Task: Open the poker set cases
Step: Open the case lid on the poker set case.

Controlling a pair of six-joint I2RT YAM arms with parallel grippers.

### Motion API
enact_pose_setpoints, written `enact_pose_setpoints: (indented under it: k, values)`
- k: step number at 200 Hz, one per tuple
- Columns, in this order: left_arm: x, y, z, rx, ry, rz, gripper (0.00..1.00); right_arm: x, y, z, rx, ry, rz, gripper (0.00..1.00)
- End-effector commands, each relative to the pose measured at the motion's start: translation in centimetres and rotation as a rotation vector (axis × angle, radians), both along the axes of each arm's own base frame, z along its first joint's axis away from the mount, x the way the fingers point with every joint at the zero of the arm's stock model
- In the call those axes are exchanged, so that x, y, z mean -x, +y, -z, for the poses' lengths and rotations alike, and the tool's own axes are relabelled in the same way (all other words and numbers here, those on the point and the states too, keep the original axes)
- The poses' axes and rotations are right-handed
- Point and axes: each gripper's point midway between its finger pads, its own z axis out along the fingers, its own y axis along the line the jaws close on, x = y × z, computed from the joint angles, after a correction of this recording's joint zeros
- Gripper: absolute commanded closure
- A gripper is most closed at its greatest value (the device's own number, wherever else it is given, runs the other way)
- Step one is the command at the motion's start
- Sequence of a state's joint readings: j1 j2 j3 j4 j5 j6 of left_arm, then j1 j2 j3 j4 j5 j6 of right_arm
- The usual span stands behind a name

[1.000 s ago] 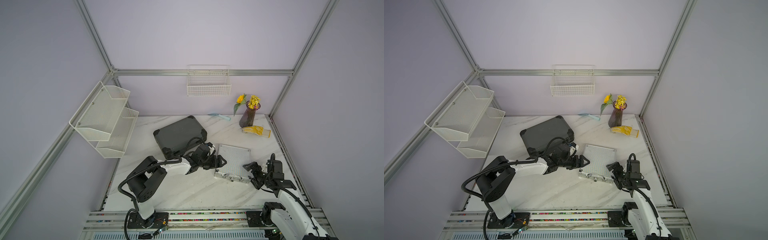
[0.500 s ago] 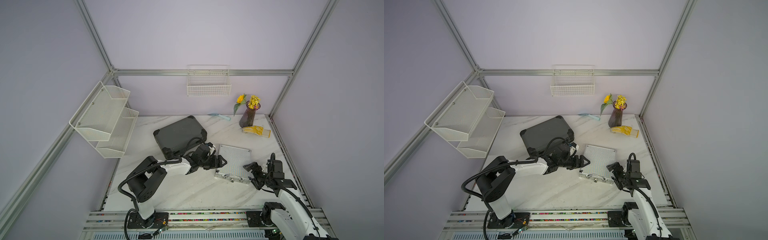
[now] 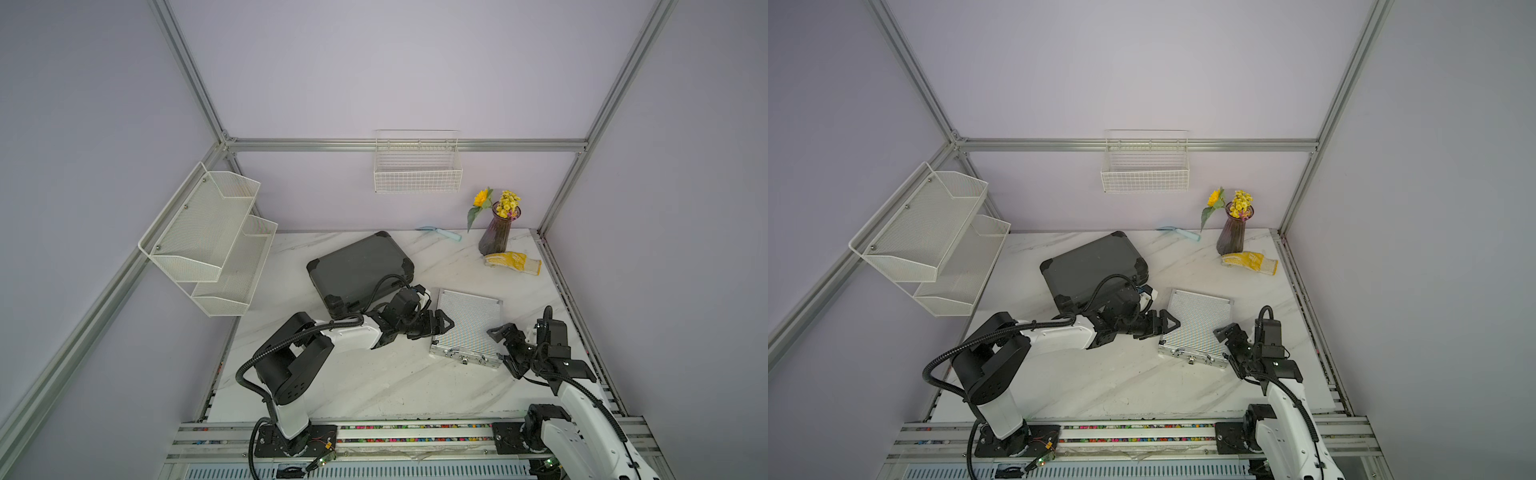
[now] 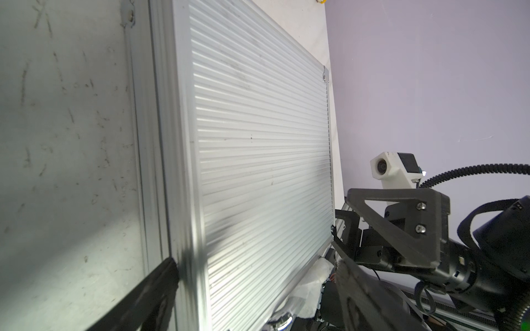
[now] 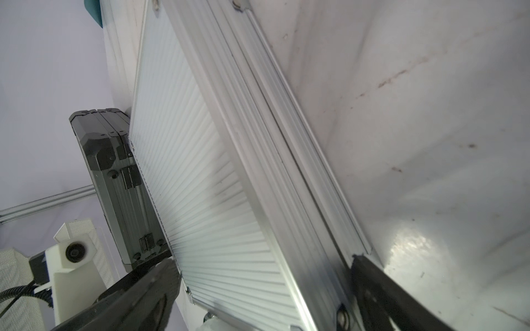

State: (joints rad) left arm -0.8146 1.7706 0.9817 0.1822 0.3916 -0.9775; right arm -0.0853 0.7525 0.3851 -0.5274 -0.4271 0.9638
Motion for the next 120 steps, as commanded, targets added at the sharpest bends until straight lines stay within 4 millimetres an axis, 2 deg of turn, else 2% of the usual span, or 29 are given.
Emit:
enact_pose_setpoints:
  k: [1, 48, 120]
  values:
    - [1.2, -0.8, -2.6, 0.092, -0.042, 0.043, 0.13, -0.6, 0.8, -1.6, -0.042, -0.045, -0.023, 0.03]
    - [1.5, -0.2, -1.3, 0.066, -0.025, 0.030, 0.13, -0.1, 0.5, -0.4, -0.024, -0.016, -0.014, 0.03]
    - [1.4, -0.7, -1.8, 0.085, -0.023, 0.041, 0.13, 0.2, 0.1, 0.7, -0.003, 0.019, -0.002, 0.03]
